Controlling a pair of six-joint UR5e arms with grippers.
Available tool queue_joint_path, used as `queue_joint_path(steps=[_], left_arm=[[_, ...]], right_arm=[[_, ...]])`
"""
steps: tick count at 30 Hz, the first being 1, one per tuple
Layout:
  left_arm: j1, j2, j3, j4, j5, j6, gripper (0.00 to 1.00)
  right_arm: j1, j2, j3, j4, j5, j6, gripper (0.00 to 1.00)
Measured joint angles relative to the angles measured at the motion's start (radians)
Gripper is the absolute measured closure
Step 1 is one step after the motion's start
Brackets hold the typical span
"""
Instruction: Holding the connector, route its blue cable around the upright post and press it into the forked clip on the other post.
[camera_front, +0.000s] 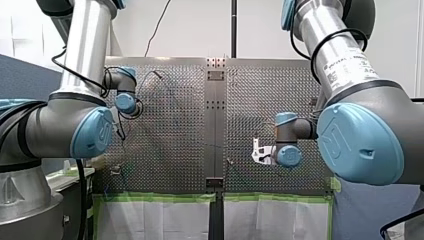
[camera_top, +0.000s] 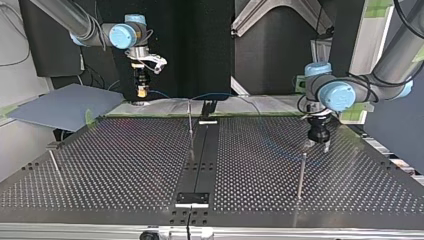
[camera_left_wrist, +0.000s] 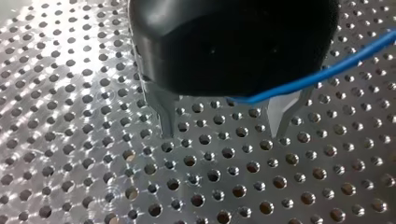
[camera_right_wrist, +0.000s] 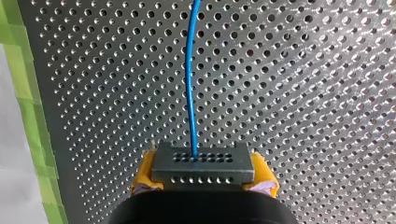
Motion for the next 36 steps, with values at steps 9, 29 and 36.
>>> queue_joint_path(steps=[9,29,36], left_arm=[[-0.007,0.0,0.0,0.019,0.07,-0.025,0.02],[-0.008,-0.001,0.001,-0.038,-0.004,0.061,0.02],[-0.009,0.004,0.006,-0.083,-0.065,0.122,0.02]], right_arm=[[-0.003,0.001,0.001,0.001,-0.001,0.004,1.0],[-0.02,0.004,0.001,-0.002,0.0,0.018,1.0],[-0.02,0.006,0.002,-0.003,0.0,0.018,1.0]])
